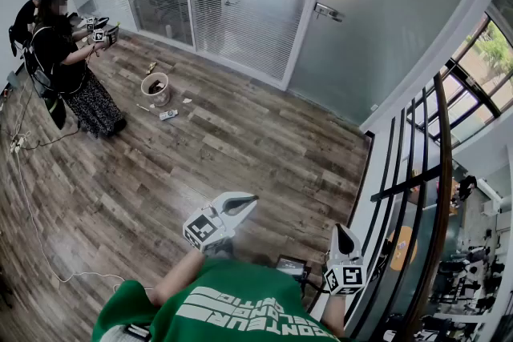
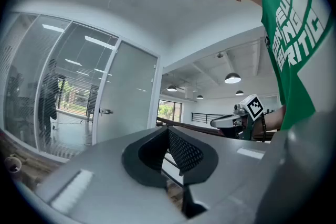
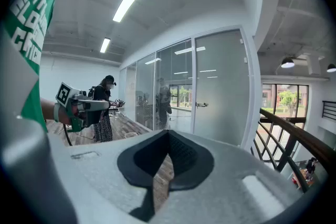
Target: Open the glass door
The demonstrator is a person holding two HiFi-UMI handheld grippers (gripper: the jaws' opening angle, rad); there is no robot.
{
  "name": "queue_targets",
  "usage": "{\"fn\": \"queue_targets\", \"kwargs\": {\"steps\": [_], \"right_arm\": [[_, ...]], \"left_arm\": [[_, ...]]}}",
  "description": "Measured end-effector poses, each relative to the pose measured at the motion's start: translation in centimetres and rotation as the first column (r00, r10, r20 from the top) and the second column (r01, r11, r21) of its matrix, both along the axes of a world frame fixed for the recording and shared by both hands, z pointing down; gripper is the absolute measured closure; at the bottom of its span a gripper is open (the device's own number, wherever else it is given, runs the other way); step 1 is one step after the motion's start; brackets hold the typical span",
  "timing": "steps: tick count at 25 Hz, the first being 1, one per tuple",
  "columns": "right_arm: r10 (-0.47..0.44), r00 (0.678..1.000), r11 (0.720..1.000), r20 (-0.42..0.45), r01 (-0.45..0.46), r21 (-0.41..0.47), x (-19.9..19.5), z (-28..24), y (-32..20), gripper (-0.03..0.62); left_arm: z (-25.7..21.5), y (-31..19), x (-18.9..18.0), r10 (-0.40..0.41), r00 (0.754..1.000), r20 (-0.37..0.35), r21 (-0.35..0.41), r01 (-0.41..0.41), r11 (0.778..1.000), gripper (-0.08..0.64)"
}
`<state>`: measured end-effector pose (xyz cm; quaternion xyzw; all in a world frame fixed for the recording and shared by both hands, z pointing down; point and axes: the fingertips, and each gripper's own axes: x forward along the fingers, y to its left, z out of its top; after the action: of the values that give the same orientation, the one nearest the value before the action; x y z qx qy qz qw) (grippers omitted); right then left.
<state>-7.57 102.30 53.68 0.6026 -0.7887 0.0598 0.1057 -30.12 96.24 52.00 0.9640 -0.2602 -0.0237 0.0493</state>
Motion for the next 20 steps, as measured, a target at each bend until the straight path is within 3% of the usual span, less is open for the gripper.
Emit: {"fn": "queue_targets", "kwargs": {"steps": [10, 20], "right_arm": [[-0.013, 1.000, 1.000, -0.011, 0.013, -0.003, -3.8, 0.3, -3.0, 0.600], [0.087, 0.995, 0.996, -0.048, -0.086, 0.031, -4.6, -0.5, -2.8, 0.600]], "left_arm": [[-0.1, -2.5, -3.7, -0.021, 1.000, -0.017, -0.017, 0.021, 1.000, 0.546], [-0.4, -2.9, -4.9, 0.040, 0.999, -0.035, -0.018, -0.040, 0.999, 0.546]]}}
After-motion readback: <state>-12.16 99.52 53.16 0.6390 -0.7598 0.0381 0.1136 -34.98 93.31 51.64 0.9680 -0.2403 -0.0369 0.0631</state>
